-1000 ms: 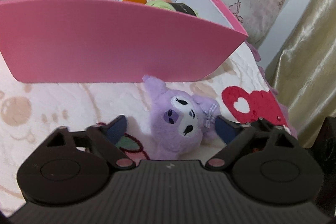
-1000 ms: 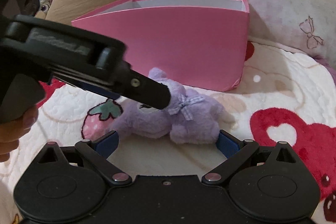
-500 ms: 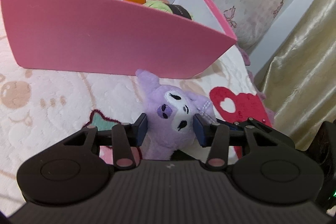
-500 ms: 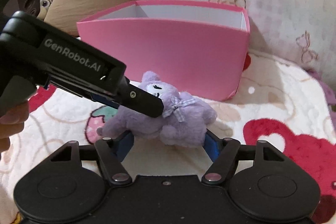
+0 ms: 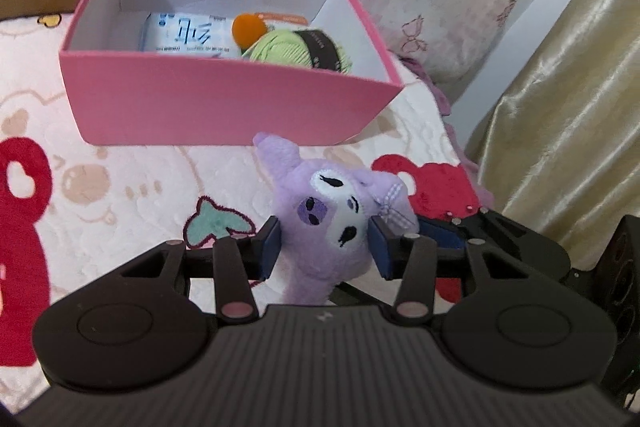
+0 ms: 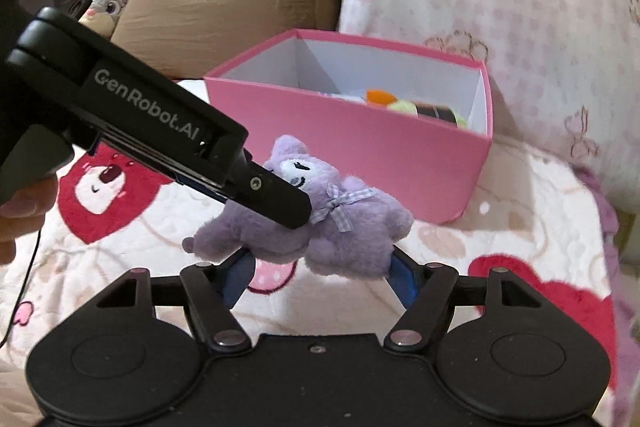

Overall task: Organize objects
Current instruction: 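Lift the purple plush with the left tool and carry it over the box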

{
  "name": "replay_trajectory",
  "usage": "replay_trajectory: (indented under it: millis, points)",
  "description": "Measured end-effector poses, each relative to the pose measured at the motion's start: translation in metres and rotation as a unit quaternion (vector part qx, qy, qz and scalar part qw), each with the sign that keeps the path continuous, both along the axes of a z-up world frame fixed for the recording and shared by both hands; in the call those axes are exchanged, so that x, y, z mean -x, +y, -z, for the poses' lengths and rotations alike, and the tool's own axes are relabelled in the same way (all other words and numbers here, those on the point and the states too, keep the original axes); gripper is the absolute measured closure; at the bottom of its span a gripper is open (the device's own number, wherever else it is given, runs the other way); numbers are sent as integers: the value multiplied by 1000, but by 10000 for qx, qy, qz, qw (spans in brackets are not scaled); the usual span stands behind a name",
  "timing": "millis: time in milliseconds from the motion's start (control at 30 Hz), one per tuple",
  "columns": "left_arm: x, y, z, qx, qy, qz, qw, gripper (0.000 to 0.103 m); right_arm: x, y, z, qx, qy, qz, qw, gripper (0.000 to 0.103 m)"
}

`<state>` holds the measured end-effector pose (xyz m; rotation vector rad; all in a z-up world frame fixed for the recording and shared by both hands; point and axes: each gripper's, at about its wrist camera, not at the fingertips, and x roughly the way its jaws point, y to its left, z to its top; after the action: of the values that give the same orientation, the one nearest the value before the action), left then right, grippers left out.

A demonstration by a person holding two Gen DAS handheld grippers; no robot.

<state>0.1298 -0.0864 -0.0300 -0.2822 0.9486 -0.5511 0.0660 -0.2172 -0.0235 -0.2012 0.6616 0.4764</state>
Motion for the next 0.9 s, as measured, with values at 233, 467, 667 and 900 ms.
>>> replay_trajectory:
  millis: [233, 467, 667, 900]
  points:
    - [14, 8, -46, -127, -222, 150, 9996, 58, 6, 6, -45, 152, -110, -324, 9993, 25]
    - [8, 21, -87, -245, -509, 8, 9984, 57, -10, 17, -83, 48, -269, -519, 9983, 25]
    - [-20, 35, -108, -370, -508, -202, 9978, 57, -37, 34, -105, 78, -438, -690, 9966, 25]
    - [-55, 50, -115, -355, -672, -461, 9960, 57, -87, 44, -119, -126, -306, -828, 9960, 27]
